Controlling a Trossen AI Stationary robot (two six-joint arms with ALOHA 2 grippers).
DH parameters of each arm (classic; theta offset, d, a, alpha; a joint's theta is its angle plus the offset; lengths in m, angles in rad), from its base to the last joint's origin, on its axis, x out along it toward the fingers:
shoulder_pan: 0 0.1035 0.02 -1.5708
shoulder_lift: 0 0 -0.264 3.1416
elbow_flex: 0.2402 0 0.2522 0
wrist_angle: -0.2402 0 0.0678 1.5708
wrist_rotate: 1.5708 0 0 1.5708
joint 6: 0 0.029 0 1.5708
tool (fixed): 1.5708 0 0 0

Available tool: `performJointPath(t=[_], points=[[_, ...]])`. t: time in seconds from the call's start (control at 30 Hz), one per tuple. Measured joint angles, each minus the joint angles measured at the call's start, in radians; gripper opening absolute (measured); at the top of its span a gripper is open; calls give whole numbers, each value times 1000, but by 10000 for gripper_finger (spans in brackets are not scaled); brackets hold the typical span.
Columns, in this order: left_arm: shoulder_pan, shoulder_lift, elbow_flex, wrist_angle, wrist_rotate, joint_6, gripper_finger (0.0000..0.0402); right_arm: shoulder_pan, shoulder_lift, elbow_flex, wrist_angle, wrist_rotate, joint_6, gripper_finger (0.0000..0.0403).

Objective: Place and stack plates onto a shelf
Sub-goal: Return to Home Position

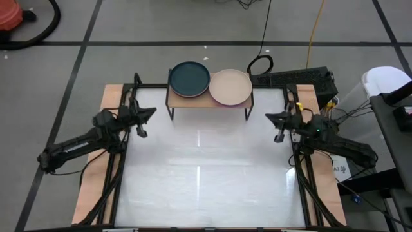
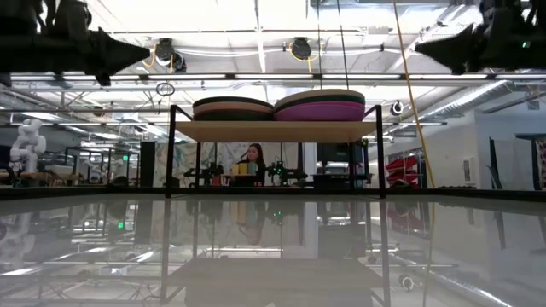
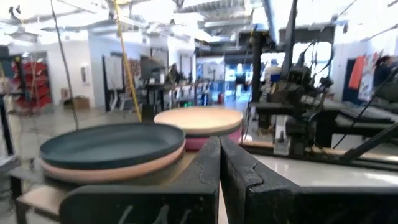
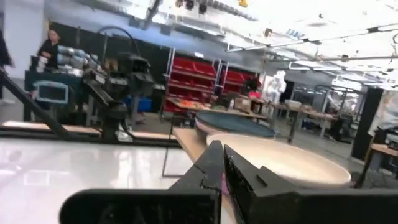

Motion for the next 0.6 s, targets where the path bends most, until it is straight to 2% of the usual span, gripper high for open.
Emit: performJointPath(t=[0.1,0.27,0.4,0.6], points=[[0,-3,-43,61,11,-4,5,-1,1,-59,13,1,0,0],[0,-2,-85,70,14,-5,11,0,2,-146,82,16,23,0],[0,-2,-105,45,16,-6,12,-1,6,-148,14,80,59,0],[0,-2,-105,16,16,-2,13,-1,5,-150,-2,84,73,0]])
